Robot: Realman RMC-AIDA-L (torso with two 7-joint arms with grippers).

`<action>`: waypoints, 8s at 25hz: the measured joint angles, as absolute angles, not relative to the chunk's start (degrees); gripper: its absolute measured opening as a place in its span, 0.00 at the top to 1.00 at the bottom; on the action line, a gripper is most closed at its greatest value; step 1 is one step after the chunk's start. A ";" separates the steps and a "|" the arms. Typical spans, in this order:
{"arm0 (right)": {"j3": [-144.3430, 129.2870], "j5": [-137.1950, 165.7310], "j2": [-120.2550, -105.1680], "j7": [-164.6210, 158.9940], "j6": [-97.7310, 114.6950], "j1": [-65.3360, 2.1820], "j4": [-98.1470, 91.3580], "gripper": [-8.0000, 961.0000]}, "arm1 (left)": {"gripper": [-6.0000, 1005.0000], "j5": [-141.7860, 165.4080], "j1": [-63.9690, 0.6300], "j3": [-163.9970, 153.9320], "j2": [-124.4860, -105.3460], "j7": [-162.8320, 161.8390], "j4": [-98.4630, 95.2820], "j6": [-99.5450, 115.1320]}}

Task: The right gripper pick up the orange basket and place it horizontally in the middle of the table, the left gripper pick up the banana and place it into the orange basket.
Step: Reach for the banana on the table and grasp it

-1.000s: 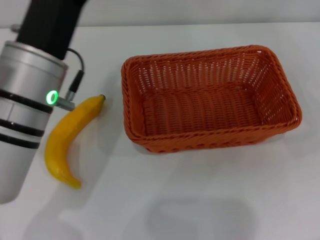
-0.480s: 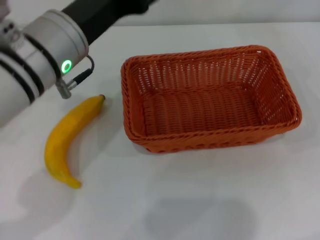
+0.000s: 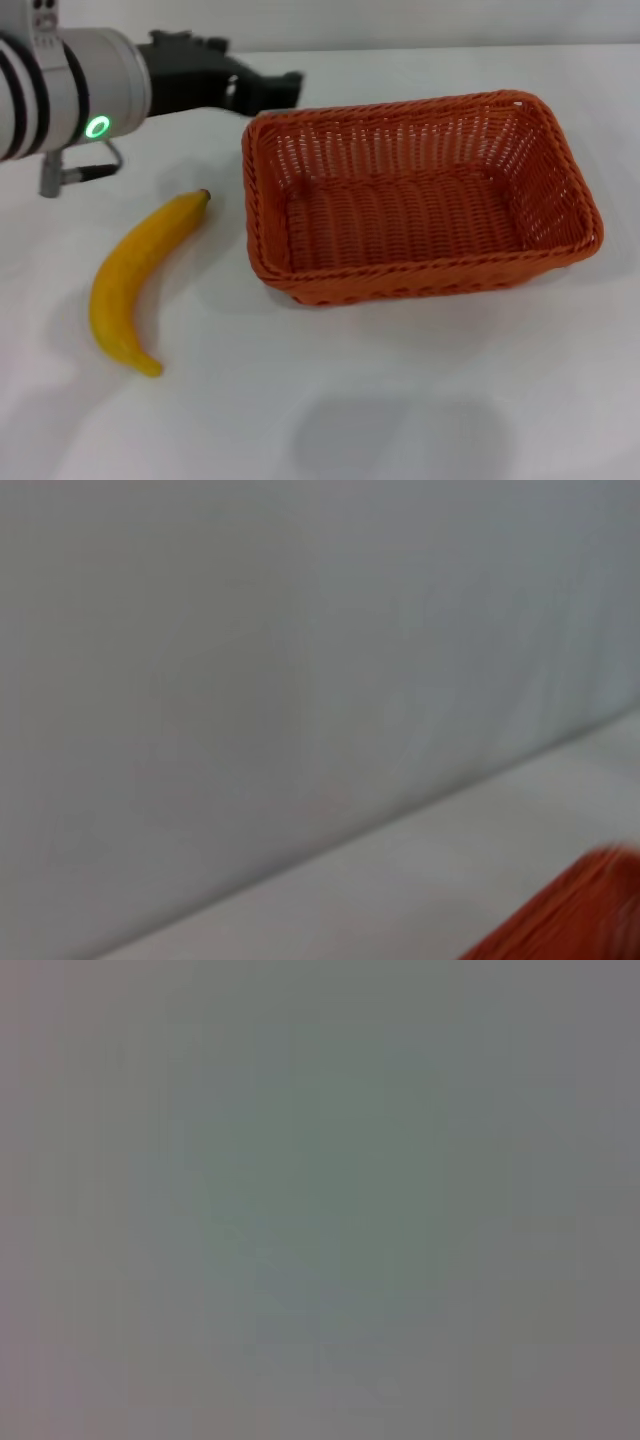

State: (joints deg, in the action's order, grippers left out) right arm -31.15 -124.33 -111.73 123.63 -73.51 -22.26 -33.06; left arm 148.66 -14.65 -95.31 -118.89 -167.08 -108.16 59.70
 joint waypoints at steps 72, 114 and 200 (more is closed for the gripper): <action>-32.08 -120.33 -111.03 120.85 -62.84 -24.52 -31.20 0.12 | 0.14 162.21 -14.25 -85.44 -118.92 -172.22 -110.24 99.33; -33.32 -119.88 -111.25 118.12 -64.59 -24.25 -31.82 0.12 | 0.14 162.25 -24.73 -80.69 -118.79 -169.63 -85.63 85.66; -32.81 -120.31 -111.61 117.59 -66.57 -23.83 -31.91 0.12 | 0.22 159.59 -27.16 -86.81 -119.26 -169.65 -80.11 80.78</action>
